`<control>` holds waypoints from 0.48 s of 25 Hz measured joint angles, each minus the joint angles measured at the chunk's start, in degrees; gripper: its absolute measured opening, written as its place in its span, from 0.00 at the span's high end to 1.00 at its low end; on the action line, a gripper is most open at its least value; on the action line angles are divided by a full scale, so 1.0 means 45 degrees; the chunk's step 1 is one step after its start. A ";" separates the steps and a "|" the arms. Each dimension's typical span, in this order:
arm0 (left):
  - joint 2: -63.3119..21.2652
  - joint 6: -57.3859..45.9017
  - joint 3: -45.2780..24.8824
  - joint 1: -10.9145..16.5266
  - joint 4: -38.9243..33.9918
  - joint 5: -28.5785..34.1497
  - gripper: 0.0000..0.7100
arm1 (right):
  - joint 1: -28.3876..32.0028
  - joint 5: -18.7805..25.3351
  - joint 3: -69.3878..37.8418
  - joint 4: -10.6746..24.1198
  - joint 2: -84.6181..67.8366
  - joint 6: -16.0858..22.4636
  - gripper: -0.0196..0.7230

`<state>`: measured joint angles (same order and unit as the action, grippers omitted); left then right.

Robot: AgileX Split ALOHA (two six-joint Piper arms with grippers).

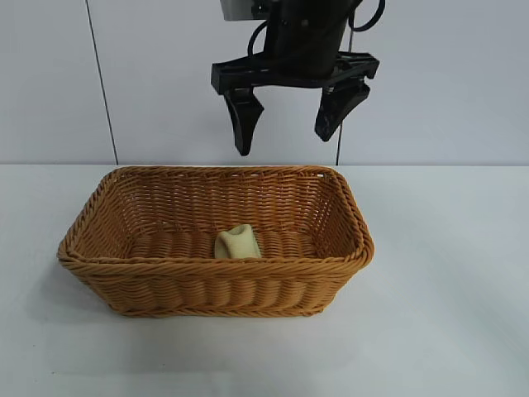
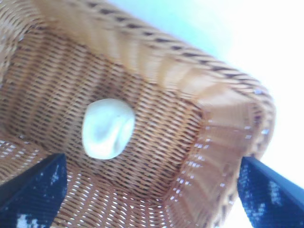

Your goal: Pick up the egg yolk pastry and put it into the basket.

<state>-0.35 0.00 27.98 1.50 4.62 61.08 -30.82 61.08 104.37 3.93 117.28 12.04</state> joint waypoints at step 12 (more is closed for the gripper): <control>0.0000 0.0000 0.0000 0.0000 0.0000 0.0000 0.02 | 0.3629 0.0487 0.0024 0.0125 0.0000 -0.0025 0.06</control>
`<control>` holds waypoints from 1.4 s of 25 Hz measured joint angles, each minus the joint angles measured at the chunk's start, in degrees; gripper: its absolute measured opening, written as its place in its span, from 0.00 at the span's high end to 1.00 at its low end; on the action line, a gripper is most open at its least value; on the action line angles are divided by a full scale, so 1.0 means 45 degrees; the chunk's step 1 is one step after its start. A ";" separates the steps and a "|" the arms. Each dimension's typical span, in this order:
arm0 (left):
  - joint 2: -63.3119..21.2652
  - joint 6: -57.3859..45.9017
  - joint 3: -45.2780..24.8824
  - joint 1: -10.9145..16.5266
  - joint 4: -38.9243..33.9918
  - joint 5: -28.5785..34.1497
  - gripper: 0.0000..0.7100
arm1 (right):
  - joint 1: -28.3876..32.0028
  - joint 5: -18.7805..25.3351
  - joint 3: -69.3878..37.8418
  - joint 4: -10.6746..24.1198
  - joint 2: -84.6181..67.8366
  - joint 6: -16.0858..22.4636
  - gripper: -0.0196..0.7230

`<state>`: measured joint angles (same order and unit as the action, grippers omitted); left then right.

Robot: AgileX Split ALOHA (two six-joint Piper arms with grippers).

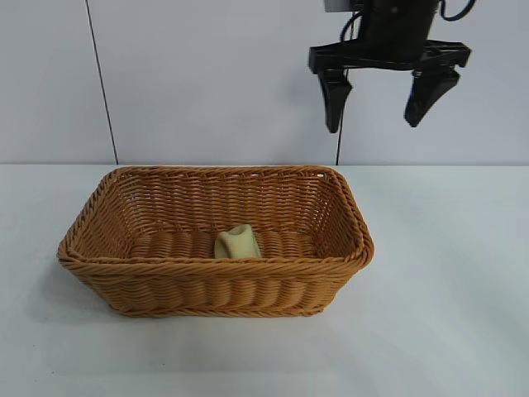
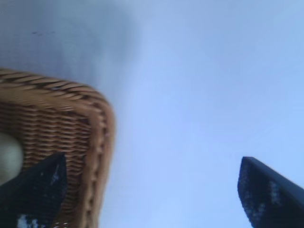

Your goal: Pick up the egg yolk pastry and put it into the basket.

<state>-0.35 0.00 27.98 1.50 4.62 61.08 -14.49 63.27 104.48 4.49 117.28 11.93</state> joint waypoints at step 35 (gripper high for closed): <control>0.0000 0.0000 0.0000 0.0000 0.0000 0.0000 0.02 | 0.3390 0.1303 -0.5816 -0.0761 -0.4790 -0.1939 0.11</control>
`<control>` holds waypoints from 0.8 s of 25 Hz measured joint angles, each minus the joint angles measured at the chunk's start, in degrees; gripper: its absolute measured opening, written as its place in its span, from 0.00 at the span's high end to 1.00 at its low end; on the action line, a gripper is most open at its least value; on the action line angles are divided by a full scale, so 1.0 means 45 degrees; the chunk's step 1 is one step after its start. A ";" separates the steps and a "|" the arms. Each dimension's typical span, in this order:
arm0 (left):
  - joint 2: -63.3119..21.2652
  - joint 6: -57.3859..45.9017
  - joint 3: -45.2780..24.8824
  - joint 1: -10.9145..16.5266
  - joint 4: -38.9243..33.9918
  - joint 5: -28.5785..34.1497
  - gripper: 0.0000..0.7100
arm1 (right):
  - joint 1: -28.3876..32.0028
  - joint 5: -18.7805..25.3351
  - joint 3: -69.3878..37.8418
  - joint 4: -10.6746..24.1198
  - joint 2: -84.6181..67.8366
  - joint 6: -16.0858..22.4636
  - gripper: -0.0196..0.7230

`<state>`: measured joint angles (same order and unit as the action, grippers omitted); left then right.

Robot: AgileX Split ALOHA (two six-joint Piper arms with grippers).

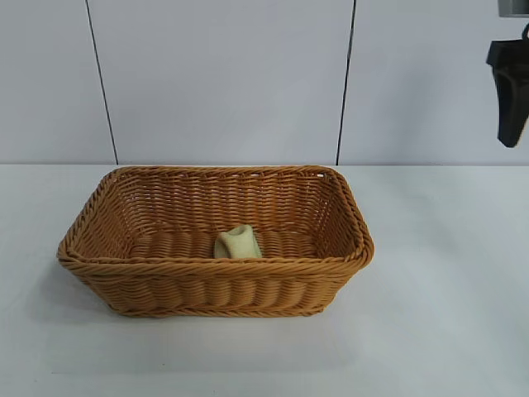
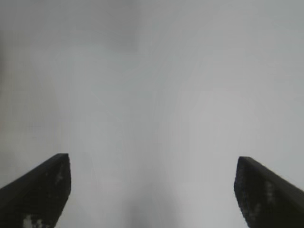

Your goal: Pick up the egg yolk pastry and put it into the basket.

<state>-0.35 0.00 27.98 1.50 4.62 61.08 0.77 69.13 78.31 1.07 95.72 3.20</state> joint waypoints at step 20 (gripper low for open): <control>0.0000 0.0000 0.0000 0.0000 0.0000 0.0000 0.02 | 0.0000 -0.1604 -0.9542 -0.0330 -1.1212 -0.0906 0.11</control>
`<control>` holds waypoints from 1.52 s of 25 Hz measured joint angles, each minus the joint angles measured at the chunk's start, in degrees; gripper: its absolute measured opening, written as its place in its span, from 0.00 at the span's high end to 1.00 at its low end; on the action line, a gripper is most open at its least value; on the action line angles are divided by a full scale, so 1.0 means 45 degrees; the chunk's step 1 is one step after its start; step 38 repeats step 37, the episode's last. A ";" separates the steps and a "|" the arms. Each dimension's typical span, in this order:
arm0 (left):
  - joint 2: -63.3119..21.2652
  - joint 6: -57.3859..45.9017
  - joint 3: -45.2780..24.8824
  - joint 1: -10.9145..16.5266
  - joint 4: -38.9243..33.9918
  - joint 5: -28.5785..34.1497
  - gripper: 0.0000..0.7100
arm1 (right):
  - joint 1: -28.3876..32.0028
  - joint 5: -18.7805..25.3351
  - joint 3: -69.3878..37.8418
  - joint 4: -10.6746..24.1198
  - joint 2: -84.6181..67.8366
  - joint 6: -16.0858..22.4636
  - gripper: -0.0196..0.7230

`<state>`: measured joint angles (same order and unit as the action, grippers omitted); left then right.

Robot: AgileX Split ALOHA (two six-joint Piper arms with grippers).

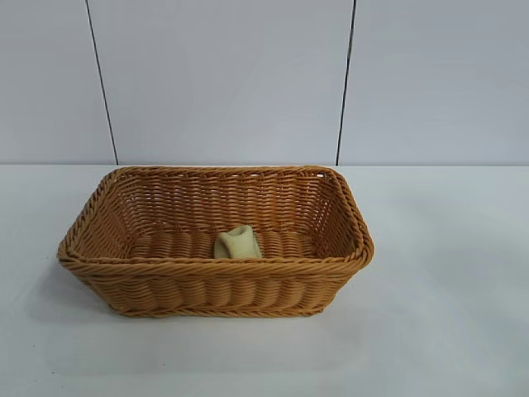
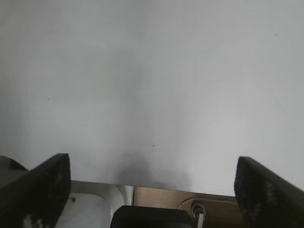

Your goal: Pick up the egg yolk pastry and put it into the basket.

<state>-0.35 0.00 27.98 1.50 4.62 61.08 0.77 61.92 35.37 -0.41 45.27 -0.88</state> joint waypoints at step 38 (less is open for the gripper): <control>0.0000 0.0000 0.0000 0.0000 0.0000 0.0000 0.02 | -0.0571 -0.0764 -0.1500 -0.0040 -1.0150 -0.0135 0.11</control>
